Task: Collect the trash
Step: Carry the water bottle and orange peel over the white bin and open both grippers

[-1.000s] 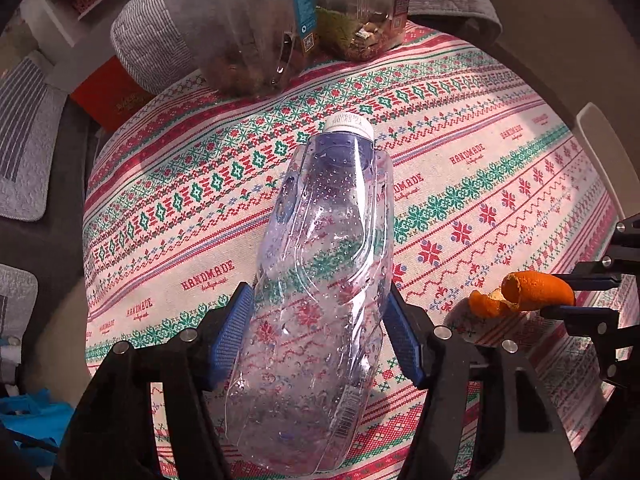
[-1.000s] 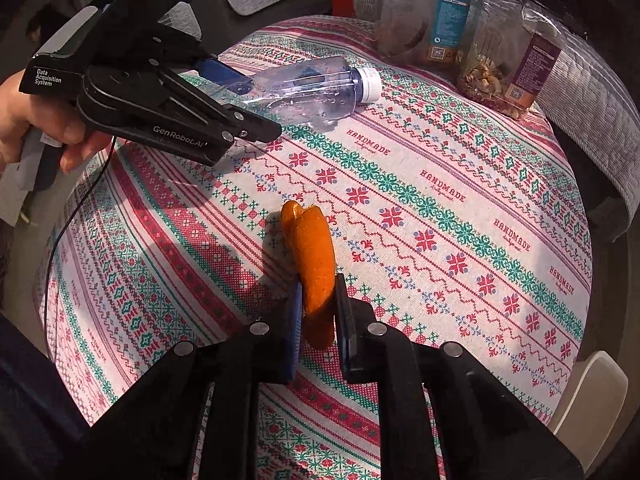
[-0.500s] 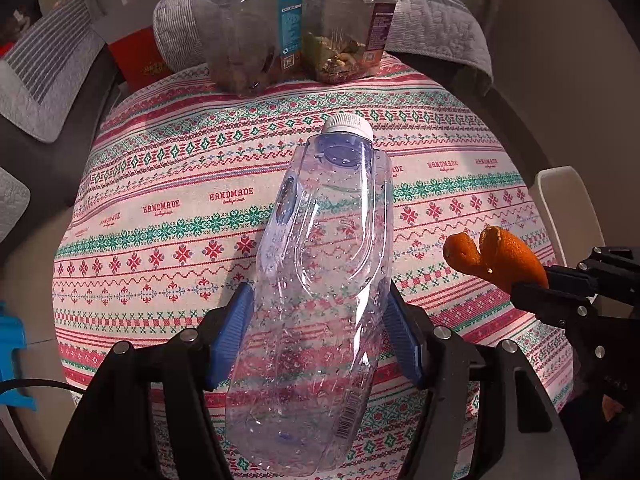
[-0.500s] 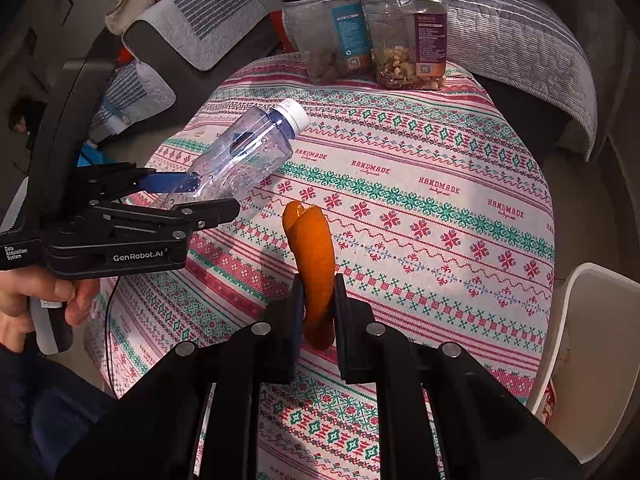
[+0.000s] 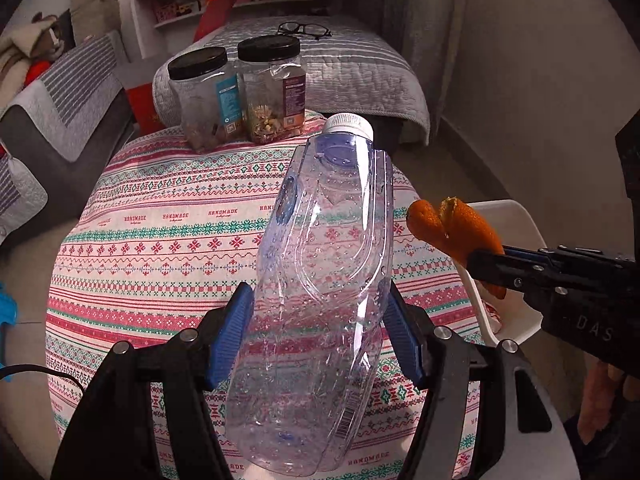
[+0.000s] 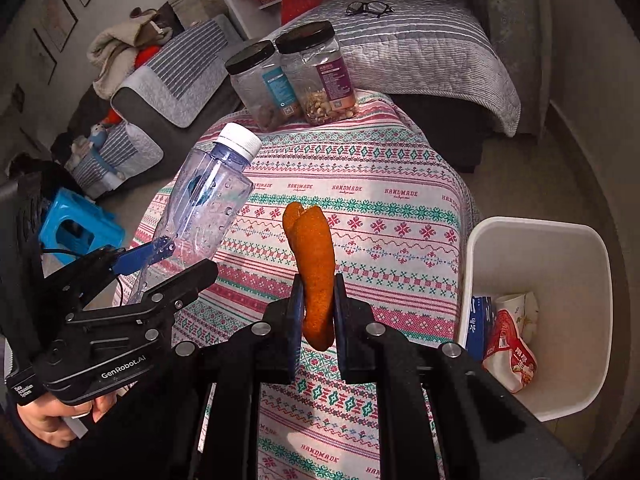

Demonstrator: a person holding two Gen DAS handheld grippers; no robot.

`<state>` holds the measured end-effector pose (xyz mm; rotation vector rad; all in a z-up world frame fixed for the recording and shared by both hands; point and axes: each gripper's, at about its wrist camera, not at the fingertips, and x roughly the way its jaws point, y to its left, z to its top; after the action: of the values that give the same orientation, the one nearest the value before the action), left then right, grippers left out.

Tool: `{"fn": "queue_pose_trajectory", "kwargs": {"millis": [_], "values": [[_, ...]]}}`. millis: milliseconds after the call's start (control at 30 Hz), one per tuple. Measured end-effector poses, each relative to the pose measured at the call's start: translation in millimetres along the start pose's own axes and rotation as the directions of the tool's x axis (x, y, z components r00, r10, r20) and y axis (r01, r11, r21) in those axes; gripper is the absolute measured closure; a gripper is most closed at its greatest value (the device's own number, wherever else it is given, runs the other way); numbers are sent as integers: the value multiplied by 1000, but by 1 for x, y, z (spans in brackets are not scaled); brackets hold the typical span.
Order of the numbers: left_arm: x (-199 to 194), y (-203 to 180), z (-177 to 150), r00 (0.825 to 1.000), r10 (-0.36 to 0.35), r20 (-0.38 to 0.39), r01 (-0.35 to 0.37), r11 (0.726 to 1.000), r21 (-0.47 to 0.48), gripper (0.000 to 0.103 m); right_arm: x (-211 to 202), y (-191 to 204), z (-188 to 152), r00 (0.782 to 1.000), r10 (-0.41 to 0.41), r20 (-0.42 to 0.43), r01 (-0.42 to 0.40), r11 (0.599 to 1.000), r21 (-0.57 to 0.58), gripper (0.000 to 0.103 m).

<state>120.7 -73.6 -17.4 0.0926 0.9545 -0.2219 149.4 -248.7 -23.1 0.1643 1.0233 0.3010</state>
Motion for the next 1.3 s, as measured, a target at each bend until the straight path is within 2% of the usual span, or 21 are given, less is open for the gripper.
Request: {"fn": "queue_pose_trajectory", "kwargs": {"millis": [200,467,600,733,833,933,1033,1067,1100,1133,1167,1200,1233,1267,1300], "values": [[-20,-39,-7,998,-33,52,35,999,-28,39,-36,-21,-10,998,-9,59,7,999,34,90],[-24,-96,-5,985,-160,61,163,986,-45,39,-76,-74,-19,992,-51,115,35,991,132,90],[-4,-132,-2,958,-287,17,287,955,-70,39,-90,-113,-26,990,-86,115,58,972,227,90],[30,-169,-3,923,-380,-50,373,921,-111,39,-88,-152,-36,991,-118,62,91,938,334,90],[57,-190,-6,904,-417,-92,403,905,-137,39,-80,-173,-45,990,-142,4,130,913,387,90],[80,-202,-7,897,-424,-123,403,901,-162,39,-68,-189,-52,984,-168,-58,177,888,425,90],[98,-210,-7,890,-435,-136,407,893,-193,39,-59,-200,-51,979,-184,-82,201,875,441,90],[101,-213,-8,890,-437,-129,408,891,-200,39,-57,-202,-50,978,-188,-85,206,871,445,87],[105,-215,-7,892,-437,-119,409,889,-205,38,-53,-203,-47,977,-193,-95,215,871,442,80],[110,-218,-4,892,-439,-107,414,889,-195,38,-48,-203,-45,972,-204,-114,233,870,434,68],[115,-222,-3,895,-433,-104,413,894,-172,35,-44,-205,-42,964,-232,-131,266,861,434,39],[124,-225,-2,902,-412,-129,394,907,-146,18,-44,-206,-43,947,-290,-137,320,839,439,31],[135,-223,0,909,-387,-154,369,920,-132,15,-47,-206,-43,936,-321,-143,350,825,443,31],[139,-219,-3,910,-382,-162,364,922,-133,15,-48,-206,-44,937,-319,-143,349,821,452,32],[139,-215,-5,899,-410,-156,391,910,-140,15,-52,-206,-45,945,-301,-130,327,822,467,33]]}}
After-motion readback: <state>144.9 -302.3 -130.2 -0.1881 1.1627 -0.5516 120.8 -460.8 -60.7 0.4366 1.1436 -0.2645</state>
